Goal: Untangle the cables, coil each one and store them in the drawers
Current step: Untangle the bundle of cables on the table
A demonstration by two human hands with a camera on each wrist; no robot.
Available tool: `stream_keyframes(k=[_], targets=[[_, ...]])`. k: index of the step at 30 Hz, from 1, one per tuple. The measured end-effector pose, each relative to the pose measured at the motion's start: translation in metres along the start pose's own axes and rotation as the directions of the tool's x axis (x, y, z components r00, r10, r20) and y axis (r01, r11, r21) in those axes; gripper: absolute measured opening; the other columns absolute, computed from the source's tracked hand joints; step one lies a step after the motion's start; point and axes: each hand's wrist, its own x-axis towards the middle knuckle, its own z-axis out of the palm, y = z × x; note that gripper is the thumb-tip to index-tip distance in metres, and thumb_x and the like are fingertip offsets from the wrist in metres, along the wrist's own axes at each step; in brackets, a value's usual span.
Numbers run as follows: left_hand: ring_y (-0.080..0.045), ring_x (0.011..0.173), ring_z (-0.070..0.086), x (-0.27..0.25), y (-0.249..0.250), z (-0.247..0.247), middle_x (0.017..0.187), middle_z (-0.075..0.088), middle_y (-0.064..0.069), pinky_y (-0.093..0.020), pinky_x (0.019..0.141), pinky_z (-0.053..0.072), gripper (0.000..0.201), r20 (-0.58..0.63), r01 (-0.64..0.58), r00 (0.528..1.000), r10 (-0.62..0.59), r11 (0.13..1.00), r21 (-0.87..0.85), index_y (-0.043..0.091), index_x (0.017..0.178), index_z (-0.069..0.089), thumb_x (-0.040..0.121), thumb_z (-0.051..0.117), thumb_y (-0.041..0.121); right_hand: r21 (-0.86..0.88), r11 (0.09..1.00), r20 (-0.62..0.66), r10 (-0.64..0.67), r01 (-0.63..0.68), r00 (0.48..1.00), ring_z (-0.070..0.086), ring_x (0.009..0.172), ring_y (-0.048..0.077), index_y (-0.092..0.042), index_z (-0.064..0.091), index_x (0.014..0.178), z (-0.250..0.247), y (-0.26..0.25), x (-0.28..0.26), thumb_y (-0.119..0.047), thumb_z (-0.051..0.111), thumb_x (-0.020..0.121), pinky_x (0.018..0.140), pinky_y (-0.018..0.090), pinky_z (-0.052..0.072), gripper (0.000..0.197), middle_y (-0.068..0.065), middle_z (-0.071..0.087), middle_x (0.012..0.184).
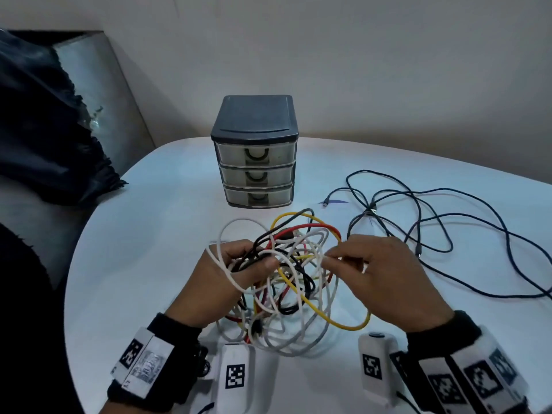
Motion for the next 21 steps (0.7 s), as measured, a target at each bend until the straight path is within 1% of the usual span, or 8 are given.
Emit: stream_keyframes(k=[5,8,9,12,14,16,18,21], targets=[[-0.018,0.067,0.063,0.001,-0.002,-0.011,0.071,0.070,-0.009,-0.031,0.064,0.050,0.017,-0.013,0.009,1.000,-0.009,1.000,0.008,0.015,0.076,0.076,0.075,0.082,0.031,0.293,0.926,0.238,0.171,-0.238,0.956,0.044,0.049,0.005,-0.026,0.075,0.070,-0.014,0.001,0.000,-0.028,0.076,0.083,0.050,0.015,0.037,0.013,0.002,0.062,0.059],[-0.016,0.069,0.064,0.000,0.000,-0.009,0.072,0.071,-0.007,-0.031,0.068,0.051,0.018,-0.024,0.020,1.000,-0.019,0.999,0.033,0.017,0.076,0.076,0.073,0.083,0.033,0.295,0.924,-0.085,0.279,-0.243,0.957,0.047,0.049,0.006,-0.020,0.064,0.069,-0.004,0.000,0.004,-0.023,0.069,0.088,0.049,0.013,0.036,0.020,0.000,0.057,0.054],[-0.013,0.068,0.064,0.000,0.000,-0.009,0.071,0.071,-0.004,-0.028,0.067,0.051,0.016,-0.066,0.013,0.998,-0.010,0.999,0.040,0.017,0.075,0.076,0.073,0.085,0.029,0.323,0.909,-0.293,0.362,-0.265,0.885,0.051,0.051,0.005,-0.018,0.060,0.070,-0.003,0.005,0.007,-0.022,0.066,0.091,0.050,0.013,0.037,0.022,-0.003,0.057,0.055],[-0.011,0.065,0.063,0.004,-0.001,-0.013,0.070,0.072,-0.004,-0.026,0.064,0.050,0.012,-0.210,-0.019,0.977,0.030,0.998,0.052,0.017,0.076,0.076,0.071,0.079,0.027,0.469,0.844,-0.683,0.534,-0.261,0.498,0.052,0.050,0.000,-0.013,0.057,0.077,-0.019,0.020,0.012,-0.020,0.061,0.090,0.054,0.019,0.039,0.015,-0.009,0.056,0.061],[-0.011,0.062,0.064,0.004,-0.002,-0.017,0.068,0.072,-0.003,-0.027,0.062,0.051,0.009,-0.250,-0.023,0.967,0.042,0.997,0.079,0.020,0.076,0.077,0.072,0.082,0.027,0.499,0.811,-0.684,0.585,-0.305,0.436,0.052,0.052,0.005,-0.008,0.060,0.080,-0.027,0.028,0.011,-0.020,0.060,0.085,0.057,0.026,0.042,0.013,-0.007,0.055,0.062],[-0.013,0.064,0.066,0.003,-0.003,-0.019,0.071,0.074,-0.002,-0.032,0.066,0.053,0.007,-0.266,-0.022,0.963,0.042,0.997,0.076,0.023,0.077,0.078,0.075,0.081,0.028,0.460,0.784,-0.591,0.621,-0.416,0.515,0.056,0.063,0.014,-0.013,0.058,0.089,-0.022,0.031,0.007,-0.019,0.061,0.081,0.066,0.033,0.046,0.010,-0.004,0.059,0.072],[-0.021,0.069,0.069,0.004,-0.005,-0.020,0.074,0.075,-0.006,-0.040,0.070,0.056,0.009,-0.275,-0.023,0.961,0.038,0.998,0.057,0.021,0.079,0.078,0.075,0.080,0.029,0.374,0.774,-0.439,0.634,-0.512,0.637,0.060,0.089,0.024,-0.020,0.053,0.112,-0.009,0.028,0.004,-0.014,0.064,0.080,0.081,0.039,0.049,0.035,-0.001,0.061,0.102],[-0.024,0.069,0.068,0.005,-0.003,-0.018,0.074,0.074,-0.009,-0.033,0.064,0.055,0.013,-0.301,-0.022,0.953,0.025,1.000,0.012,0.016,0.078,0.077,0.074,0.078,0.028,0.228,0.909,-0.319,0.408,-0.349,0.855,0.049,0.123,0.020,-0.025,0.055,0.126,0.006,0.015,0.000,-0.024,0.058,0.084,0.105,0.039,0.037,0.042,-0.004,0.054,0.131]])
